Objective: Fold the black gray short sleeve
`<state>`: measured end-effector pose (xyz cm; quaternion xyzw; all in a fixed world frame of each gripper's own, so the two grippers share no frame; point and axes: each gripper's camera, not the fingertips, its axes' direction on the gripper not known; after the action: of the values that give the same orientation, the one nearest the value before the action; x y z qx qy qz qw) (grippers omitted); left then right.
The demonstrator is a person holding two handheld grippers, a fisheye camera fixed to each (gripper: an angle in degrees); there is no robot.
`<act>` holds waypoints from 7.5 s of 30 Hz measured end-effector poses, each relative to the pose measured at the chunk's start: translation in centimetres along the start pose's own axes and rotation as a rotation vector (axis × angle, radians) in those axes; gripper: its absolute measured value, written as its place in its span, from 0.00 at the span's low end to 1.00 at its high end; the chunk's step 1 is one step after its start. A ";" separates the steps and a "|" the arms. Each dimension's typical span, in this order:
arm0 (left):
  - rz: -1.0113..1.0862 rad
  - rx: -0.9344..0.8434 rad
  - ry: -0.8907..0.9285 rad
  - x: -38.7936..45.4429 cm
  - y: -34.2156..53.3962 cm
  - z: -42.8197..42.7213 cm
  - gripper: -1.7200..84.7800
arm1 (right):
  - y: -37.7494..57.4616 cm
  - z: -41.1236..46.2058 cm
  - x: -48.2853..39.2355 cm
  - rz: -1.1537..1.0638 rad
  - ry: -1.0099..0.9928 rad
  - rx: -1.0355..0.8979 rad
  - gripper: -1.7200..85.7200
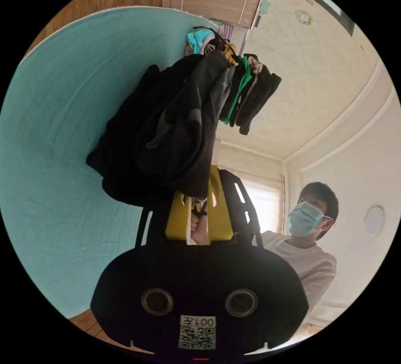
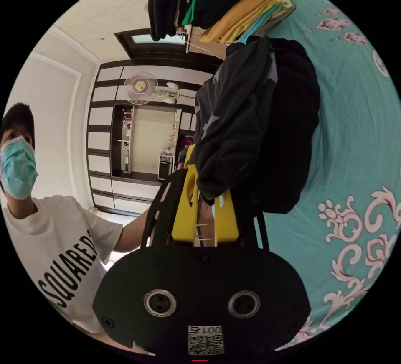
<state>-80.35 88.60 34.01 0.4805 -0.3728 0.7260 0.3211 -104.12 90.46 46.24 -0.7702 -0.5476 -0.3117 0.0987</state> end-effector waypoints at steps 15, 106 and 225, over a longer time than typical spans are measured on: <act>0.508 -0.223 -1.253 -12.7 21.6 31.6 0.01 | 16.4 2.6 -15.9 -0.357 1.345 -0.146 0.02; 0.906 -0.468 -0.678 -22.6 77.1 99.7 0.01 | 74.7 -19.2 -76.6 -0.373 0.841 -0.025 0.03; 1.511 -0.530 -1.500 -25.1 18.4 100.0 0.01 | 17.5 -33.6 -49.5 -0.667 1.482 -0.196 0.04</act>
<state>-41.36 -8.61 32.23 0.3634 -0.8159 0.1553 -0.4220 -110.97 28.51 46.82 -0.1658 -0.5109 -0.7994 0.2692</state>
